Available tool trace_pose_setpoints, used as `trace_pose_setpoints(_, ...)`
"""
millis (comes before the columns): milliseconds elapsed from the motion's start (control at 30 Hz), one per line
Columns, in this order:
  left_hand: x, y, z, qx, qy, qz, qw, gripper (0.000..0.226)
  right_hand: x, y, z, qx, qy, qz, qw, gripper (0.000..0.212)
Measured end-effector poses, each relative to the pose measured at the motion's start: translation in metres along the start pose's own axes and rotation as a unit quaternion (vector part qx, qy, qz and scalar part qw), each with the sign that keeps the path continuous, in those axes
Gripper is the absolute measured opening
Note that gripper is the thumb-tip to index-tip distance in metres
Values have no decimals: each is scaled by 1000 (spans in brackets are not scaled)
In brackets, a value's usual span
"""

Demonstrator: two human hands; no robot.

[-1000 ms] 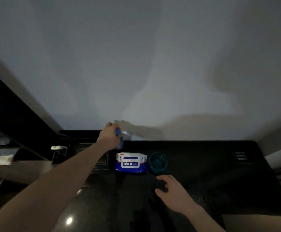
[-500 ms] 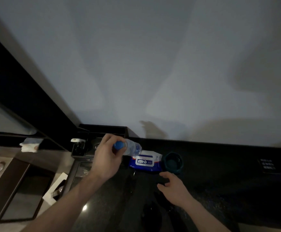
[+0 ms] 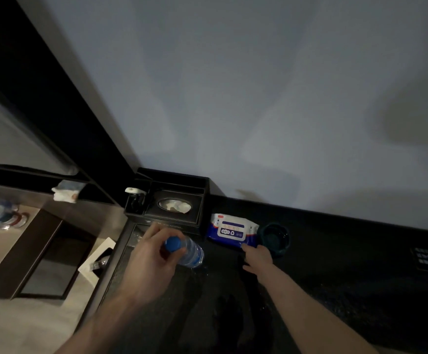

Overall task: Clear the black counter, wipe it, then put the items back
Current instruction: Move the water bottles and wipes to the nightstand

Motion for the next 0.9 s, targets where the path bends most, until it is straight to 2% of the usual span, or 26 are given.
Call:
trace_pose_setpoints(133,-6,-7,-7,19,-16,12,1000,27,-4,16,8,30,23,98,994,66)
trace_pose_setpoints(333,-15,-16,-19,47,-37,-2,998,30,0,26,9,43,52,144,987,55)
trace_pose_setpoints(467,-19,-16,-30,42,-36,7,998,29,-6,22,-4,41,2,167,985,41)
trace_pose_setpoints(667,-24,-25,-54,56,-45,-9,997,27,-1,-12,-52,58,-133,94,985,3)
trace_pose_setpoints(900,-44,-53,-97,64,-52,-23,996,29,22,-33,-126,32,-258,-83,962,4)
Point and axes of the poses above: each hand's wrist, its own z-axis towards the middle knuckle, its own y-axis out of the palm, x = y × z, the point moved 9 cm from there along z, towards the middle knuckle, and after that the axes turned 6 degrees about -y, right-handed, at the moved point
